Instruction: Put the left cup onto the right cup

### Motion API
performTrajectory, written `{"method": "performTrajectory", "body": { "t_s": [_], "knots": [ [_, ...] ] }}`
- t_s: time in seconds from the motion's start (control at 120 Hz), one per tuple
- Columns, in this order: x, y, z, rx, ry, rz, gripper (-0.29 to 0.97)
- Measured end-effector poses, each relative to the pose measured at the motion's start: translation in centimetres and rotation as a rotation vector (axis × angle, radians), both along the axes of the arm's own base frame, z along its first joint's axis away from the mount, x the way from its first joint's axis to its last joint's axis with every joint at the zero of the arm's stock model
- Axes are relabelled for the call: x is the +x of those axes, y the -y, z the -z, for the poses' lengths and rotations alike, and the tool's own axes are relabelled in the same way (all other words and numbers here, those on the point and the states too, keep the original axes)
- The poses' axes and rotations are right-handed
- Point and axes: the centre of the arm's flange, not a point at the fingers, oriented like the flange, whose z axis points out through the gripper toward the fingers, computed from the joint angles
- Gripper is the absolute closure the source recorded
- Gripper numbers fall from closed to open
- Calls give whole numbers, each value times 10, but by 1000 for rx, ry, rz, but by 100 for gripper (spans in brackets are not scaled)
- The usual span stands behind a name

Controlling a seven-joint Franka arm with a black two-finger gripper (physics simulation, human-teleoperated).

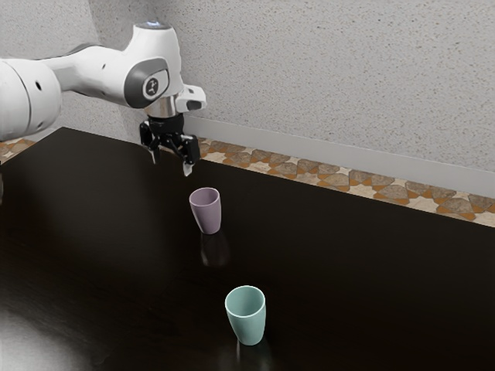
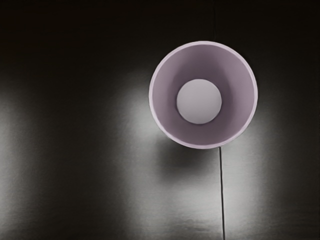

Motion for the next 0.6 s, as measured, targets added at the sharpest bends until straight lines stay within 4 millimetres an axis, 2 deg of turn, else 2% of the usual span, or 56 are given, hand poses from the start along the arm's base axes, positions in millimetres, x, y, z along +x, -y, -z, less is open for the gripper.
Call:
{"method": "performTrajectory", "body": {
  "t_s": [0.217, 0.6],
  "knots": [
    [18, 10, 24, -34, 9, -2, 0],
    [27, 14, 54, -73, 2, -36, 0]
  ]
}}
